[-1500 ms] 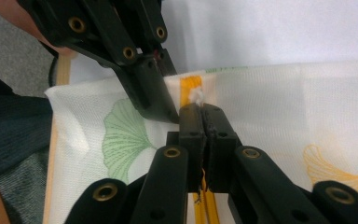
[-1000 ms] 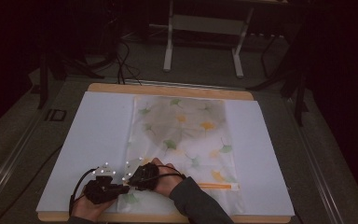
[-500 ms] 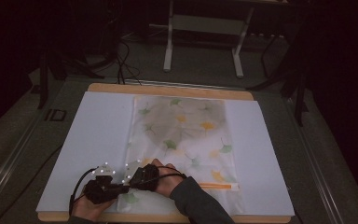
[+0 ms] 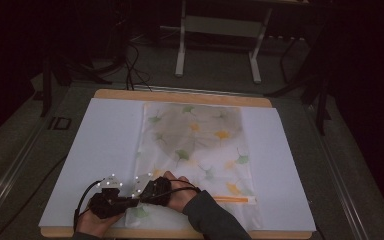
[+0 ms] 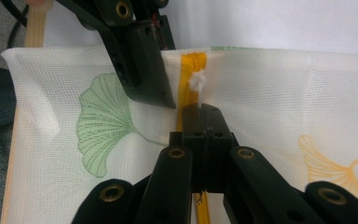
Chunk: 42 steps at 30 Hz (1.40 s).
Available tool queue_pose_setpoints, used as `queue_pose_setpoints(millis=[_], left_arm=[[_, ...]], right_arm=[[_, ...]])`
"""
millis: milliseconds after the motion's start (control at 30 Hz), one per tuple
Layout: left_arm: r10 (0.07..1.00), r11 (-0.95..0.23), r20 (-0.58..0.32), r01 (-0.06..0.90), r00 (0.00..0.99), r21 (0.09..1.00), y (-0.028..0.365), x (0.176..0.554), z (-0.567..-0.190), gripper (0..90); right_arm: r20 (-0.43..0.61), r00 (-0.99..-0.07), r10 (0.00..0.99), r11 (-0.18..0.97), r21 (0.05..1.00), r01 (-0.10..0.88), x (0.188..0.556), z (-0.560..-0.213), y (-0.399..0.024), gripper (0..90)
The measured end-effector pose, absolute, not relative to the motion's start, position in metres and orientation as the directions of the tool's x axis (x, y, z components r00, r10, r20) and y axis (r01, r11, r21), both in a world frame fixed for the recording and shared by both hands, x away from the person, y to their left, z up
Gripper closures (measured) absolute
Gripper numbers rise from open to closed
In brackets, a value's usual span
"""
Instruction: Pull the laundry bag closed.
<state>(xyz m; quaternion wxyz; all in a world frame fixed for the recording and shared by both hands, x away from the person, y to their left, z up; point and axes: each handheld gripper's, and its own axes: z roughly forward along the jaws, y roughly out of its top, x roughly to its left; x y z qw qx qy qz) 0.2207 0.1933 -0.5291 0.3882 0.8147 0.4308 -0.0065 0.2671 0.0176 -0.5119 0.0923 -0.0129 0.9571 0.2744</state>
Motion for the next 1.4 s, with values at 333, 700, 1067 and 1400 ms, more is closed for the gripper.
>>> queue_pose_setpoints(millis=[333,700,1067,1400], left_arm=[[0.697,-0.328,-0.340,0.702,0.632,0.632,0.195,0.221,-0.528,88.1],[0.705,-0.361,-0.287,0.677,0.648,0.642,0.193,0.219,-0.527,88.0],[0.687,-0.459,-0.176,0.609,0.705,0.647,0.188,0.216,-0.527,88.2],[0.671,-0.523,-0.097,0.562,0.735,0.641,0.185,0.214,-0.526,88.3]], right_arm=[[-0.166,-0.986,0.028,0.829,0.554,-0.070,0.268,-0.508,0.016,84.7],[-0.132,-0.991,0.013,0.811,0.581,-0.066,0.272,-0.505,0.011,73.7],[-0.108,-0.993,-0.047,0.805,0.584,-0.102,0.279,-0.506,0.014,75.9],[-0.094,-0.992,-0.088,0.802,0.584,-0.127,0.280,-0.510,0.017,83.4]])
